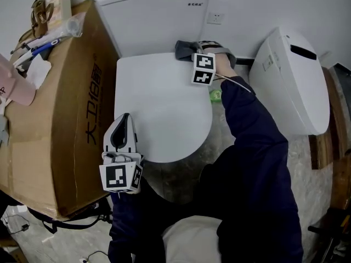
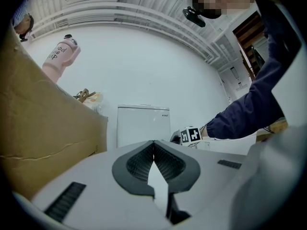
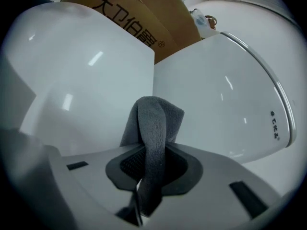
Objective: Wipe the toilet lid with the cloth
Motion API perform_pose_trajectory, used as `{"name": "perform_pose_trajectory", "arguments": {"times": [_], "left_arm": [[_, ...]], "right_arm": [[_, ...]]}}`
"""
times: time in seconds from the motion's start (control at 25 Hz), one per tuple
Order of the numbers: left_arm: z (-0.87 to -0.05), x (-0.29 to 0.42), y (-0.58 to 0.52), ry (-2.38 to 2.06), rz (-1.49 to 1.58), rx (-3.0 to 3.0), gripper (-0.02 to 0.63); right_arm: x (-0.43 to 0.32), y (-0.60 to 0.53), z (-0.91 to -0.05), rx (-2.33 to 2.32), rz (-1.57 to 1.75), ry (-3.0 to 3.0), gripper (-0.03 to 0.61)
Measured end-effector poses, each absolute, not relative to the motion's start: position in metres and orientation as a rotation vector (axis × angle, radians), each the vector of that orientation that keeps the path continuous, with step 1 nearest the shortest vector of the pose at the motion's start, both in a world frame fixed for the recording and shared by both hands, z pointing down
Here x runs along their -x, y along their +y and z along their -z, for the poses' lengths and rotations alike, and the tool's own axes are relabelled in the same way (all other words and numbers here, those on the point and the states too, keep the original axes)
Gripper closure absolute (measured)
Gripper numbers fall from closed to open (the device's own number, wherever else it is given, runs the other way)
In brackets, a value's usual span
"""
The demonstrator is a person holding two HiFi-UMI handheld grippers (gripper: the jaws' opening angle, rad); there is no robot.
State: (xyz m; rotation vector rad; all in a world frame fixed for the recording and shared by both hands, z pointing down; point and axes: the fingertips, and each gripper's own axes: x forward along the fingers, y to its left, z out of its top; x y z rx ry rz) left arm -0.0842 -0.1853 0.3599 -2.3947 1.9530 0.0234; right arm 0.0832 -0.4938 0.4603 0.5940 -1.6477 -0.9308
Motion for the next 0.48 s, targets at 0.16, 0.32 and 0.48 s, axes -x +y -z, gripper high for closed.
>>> {"name": "perform_pose_trajectory", "arguments": {"times": [0.16, 0.32, 0.48], "left_arm": [[-0.362, 0.091, -0.189, 1.965, -0.030, 2.384, 0.598], [-0.363, 0.093, -0.191, 1.959, -0.040, 2.394, 0.598], [-0.364, 0.093, -0.190, 1.931, -0.043, 2.419, 0.598]], "right_arm": [[-0.083, -0.495, -0.465, -0.614, 0.904, -1.665, 0.509], [-0.084, -0.481, -0.469, -0.583, 0.860, -1.679, 0.509], [-0.089, -0.456, -0.474, -0.561, 0.807, -1.705, 0.509]]}}
